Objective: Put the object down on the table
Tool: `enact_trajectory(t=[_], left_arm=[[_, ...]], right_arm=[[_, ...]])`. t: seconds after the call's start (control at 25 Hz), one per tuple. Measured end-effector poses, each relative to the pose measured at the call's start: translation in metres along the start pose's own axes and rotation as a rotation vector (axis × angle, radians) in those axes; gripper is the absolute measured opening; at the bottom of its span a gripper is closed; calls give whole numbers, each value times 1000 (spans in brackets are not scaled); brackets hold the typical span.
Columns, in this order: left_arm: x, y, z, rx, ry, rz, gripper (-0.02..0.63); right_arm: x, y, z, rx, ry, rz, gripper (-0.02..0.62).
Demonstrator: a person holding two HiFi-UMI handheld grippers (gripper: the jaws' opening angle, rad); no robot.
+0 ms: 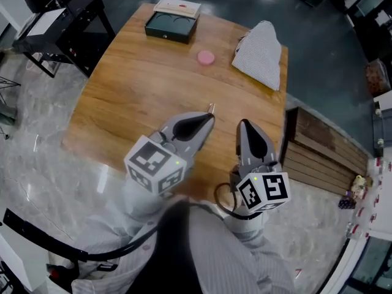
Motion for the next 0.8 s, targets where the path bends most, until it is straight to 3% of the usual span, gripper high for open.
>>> enact_trajectory(t=[0.8], left_arm=[[-1, 6, 3, -20, -3, -34, 2]], right_arm=[[5, -1, -4, 12, 16, -5, 12]])
Point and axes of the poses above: the fingertips, and each gripper's own axes: z forward along the fingers, y to its right, x out of its top, the point moved 7 cm from there along -z, backward along the fingers, and after that the axes turned 14 degrees about y, right-handed, at the moved point
